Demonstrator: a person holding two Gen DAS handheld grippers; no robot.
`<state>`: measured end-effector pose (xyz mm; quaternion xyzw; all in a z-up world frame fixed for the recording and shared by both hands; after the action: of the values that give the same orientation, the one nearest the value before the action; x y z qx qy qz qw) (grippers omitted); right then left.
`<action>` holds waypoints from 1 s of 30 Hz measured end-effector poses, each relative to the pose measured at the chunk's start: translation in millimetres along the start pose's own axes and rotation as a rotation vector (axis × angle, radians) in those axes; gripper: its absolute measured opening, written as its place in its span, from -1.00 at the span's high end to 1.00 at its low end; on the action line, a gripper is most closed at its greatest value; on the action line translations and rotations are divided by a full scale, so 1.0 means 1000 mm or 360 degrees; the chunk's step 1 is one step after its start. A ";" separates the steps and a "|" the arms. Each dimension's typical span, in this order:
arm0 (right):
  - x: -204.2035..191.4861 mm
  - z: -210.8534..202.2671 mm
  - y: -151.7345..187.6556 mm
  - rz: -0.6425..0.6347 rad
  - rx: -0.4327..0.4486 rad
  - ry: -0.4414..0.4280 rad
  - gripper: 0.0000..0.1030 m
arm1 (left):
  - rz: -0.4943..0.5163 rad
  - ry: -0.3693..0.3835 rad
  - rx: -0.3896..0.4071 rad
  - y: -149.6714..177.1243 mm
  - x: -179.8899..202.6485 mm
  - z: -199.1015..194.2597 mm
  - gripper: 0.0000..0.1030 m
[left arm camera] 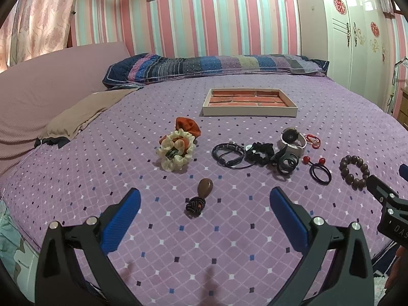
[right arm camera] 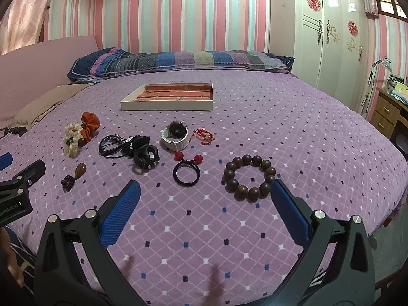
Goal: Organize jewelry
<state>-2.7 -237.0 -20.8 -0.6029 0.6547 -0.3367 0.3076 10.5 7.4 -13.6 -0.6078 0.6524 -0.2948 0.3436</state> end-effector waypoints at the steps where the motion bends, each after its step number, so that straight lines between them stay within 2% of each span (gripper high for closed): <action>1: 0.000 0.000 0.000 -0.0001 0.0000 0.0002 -0.92 | -0.0001 0.0001 -0.0002 0.000 0.000 0.000 -0.92; 30: 0.005 0.002 0.001 0.0009 -0.0014 0.0036 -0.92 | 0.0000 0.0006 -0.0031 -0.003 0.000 0.001 -0.92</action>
<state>-1.9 -242.1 -23.4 -0.5987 0.6612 -0.3396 0.2984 12.7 7.5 -11.9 -0.6105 0.6559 -0.2896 0.3364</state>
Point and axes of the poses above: each gripper's, at about its wrist camera, not at the fingertips, and z roughly the way its jaws point, x to its right, y to its underside, the point moved 1 cm from there along z, roughly the way its jaws point, and after that the axes turned 3 degrees about -x, right-handed, at the moved point
